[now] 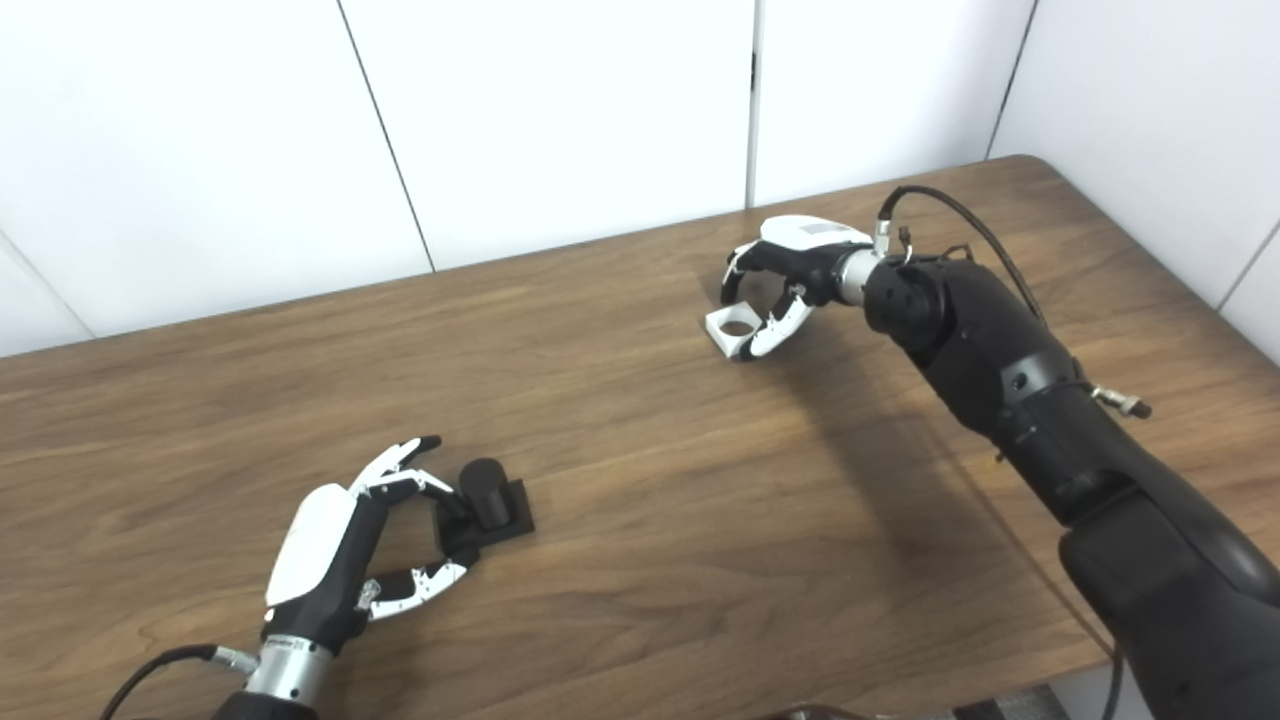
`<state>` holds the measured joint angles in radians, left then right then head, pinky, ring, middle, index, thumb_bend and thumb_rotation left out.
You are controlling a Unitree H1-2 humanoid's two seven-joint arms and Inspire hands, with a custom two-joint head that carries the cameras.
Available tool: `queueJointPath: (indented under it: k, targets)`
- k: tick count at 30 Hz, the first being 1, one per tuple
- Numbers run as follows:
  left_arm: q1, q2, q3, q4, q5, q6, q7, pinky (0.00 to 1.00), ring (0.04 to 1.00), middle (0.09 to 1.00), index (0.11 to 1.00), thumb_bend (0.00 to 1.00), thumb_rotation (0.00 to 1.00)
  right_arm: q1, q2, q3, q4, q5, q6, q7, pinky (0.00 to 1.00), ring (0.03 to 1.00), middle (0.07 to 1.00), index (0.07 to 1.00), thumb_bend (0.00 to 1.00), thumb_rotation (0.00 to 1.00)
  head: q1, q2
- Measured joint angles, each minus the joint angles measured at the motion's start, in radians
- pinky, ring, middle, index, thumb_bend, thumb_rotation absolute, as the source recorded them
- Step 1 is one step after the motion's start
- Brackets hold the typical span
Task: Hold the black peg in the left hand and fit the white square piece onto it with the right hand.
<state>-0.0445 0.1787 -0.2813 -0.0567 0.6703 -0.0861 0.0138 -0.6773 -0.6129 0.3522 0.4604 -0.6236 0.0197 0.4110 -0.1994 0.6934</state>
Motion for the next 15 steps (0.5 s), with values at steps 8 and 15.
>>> queueJointPath:
  k: [8,15]
  targets:
    - [0.0,0.0,0.001,0.0,0.0,-0.001,-0.002,0.79,0.915,0.897,0.489,0.52,0.07,-0.003,0.001,0.009,-0.001,-0.018,0.013,0.0,0.75,0.875,0.888,0.636,0.51,0.37,0.005,0.006]
    - [0.0,0.003,0.003,-0.002,0.003,-0.001,-0.002,0.79,0.915,0.899,0.489,0.52,0.07,-0.005,-0.001,0.009,-0.002,-0.018,0.013,0.01,0.74,0.871,0.879,0.635,0.52,0.35,0.008,0.009]
